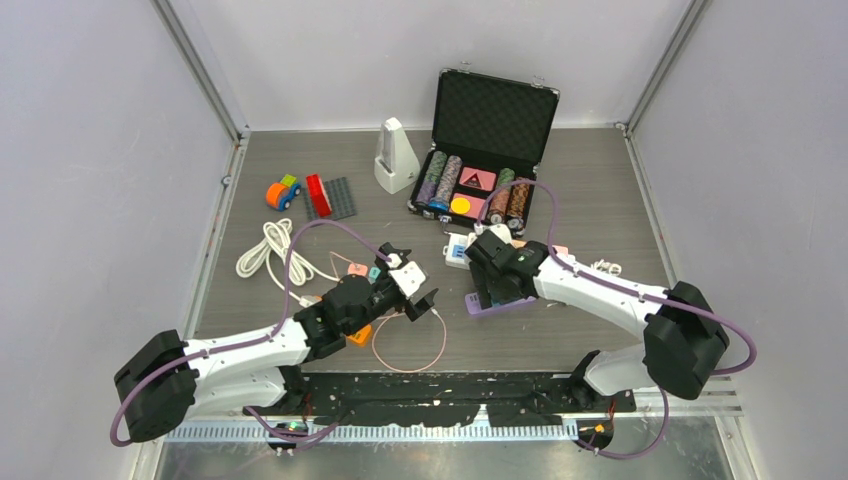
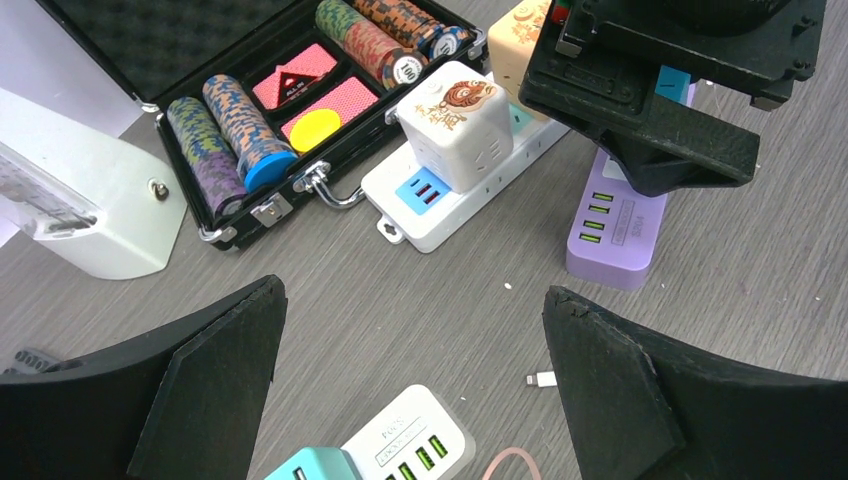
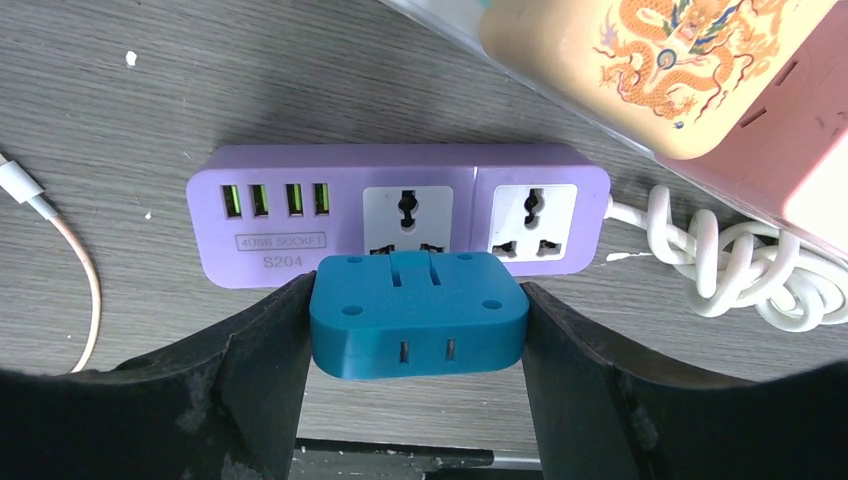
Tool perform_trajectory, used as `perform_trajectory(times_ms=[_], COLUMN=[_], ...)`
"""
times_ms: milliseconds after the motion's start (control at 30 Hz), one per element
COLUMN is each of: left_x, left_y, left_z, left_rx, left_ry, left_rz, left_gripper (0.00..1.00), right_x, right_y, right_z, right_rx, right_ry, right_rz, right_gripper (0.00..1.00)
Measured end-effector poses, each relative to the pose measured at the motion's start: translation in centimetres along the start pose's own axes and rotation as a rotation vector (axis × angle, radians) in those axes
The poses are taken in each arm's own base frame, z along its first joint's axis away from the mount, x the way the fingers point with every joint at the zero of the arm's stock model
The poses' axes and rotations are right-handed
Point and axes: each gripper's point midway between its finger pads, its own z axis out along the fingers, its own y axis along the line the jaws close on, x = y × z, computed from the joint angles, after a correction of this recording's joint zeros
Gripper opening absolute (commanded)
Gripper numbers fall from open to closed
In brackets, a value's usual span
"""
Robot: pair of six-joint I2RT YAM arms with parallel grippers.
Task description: Insert the plug
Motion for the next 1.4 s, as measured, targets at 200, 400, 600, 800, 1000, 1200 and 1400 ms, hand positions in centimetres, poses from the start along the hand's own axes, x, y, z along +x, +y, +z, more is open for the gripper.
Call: perform_trajectory(times_ms=[200, 400, 600, 800, 1000, 1200, 1400], left_x=[0.0, 0.0, -0.3, -0.1, -0.7, -3.4, -2.3], left_y=[0.1, 0.2, 0.5, 1.3, 4.1, 9.0, 12.8], left_z=[0.0, -0.1, -0.2, -0.5, -1.2, -2.3, -4.4], left_rx=[-0.006, -0.011, -0.022, -0.072, -0.208, -0.359, -0.504], left_ry=[0.003, 0.003, -0.005, 0.012, 0.062, 0.090, 0.196], left_rz=[0.003, 0.004, 0.002, -0.015, -0.102, -0.266, -0.446], left_gripper=[1.00, 1.00, 0.99, 1.00, 1.00, 0.99, 0.95], right_x=[0.1, 0.3, 0.1, 0.3, -4.2, -8.9, -9.5], right_y=[0.4, 0.5, 0.4, 0.7, 1.6, 0.8, 0.3], right_z=[0.7, 1.3, 1.3, 0.5, -4.2, -10.5, -11.5], right_rx=[0.030, 0.070, 0.074, 0.056, -0.035, -0.142, -0.160], right_ry=[-0.044, -0.078, -0.139, -0.134, -0.252, -0.448, -0.481], right_rz=[0.010, 0.021, 0.070, 0.105, 0.144, 0.219, 0.213], right_gripper=[0.26, 0.26, 0.68, 0.96, 0.95, 0.96, 0.79])
